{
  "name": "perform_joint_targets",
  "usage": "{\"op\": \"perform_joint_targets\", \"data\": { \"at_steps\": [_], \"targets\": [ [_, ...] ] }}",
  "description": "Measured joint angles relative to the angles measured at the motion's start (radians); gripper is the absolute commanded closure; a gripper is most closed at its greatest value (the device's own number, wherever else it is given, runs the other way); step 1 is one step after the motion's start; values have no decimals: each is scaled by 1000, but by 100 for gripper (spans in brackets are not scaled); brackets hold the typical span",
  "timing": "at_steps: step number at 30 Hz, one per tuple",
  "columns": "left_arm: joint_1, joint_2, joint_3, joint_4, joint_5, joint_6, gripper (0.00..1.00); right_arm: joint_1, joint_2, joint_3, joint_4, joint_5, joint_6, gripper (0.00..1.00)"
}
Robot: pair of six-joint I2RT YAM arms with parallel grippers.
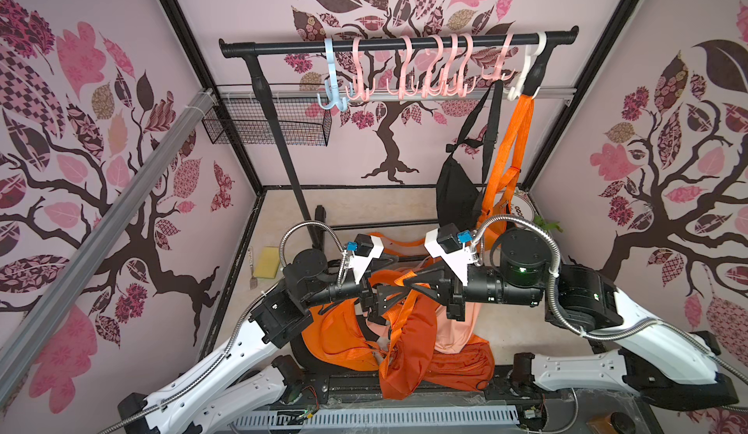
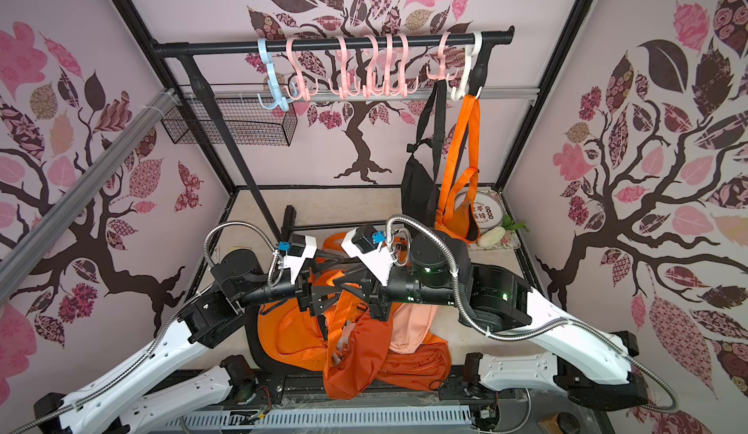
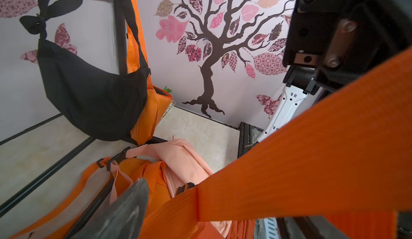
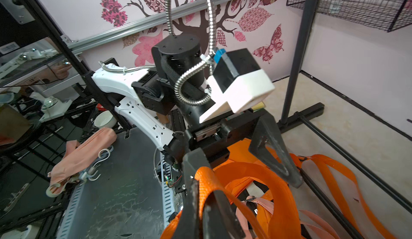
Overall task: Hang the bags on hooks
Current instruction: Pick up the bag from the bag.
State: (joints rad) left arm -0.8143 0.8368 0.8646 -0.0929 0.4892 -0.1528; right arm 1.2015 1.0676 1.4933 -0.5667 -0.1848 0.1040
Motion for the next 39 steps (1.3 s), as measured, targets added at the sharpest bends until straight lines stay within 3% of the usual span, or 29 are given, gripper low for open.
{"op": "perform_joint_targets", "data": {
  "at_steps": [8, 16, 18, 23, 25, 29, 34, 39],
  "targets": [
    [-6, 45, 2, 42, 22, -10, 13, -1, -7, -20, 4, -123, 4, 100],
    [-135, 120, 2, 87, -15, -11, 14, -1, -9, -22, 17, -211, 12, 100],
    [-135, 120, 1, 117, -36, -14, 22, -1, -14, -25, 20, -219, 16, 100],
    [-136, 127, 0, 198, -76, -29, 68, -1, -57, -48, 24, -224, 36, 100],
    [-137, 137, 0, 233, -89, -27, 78, -1, -77, -47, 24, -213, 42, 100],
    [-137, 143, 3, 222, -126, -3, 99, -2, -131, -39, -6, -110, 46, 100],
    [-140, 138, 76, 85, -191, 73, 100, -6, -210, -9, -69, 153, 37, 100],
    [-141, 172, 260, -79, -249, 157, 100, -5, -244, 1, -70, 400, -18, 100]
  ]
}}
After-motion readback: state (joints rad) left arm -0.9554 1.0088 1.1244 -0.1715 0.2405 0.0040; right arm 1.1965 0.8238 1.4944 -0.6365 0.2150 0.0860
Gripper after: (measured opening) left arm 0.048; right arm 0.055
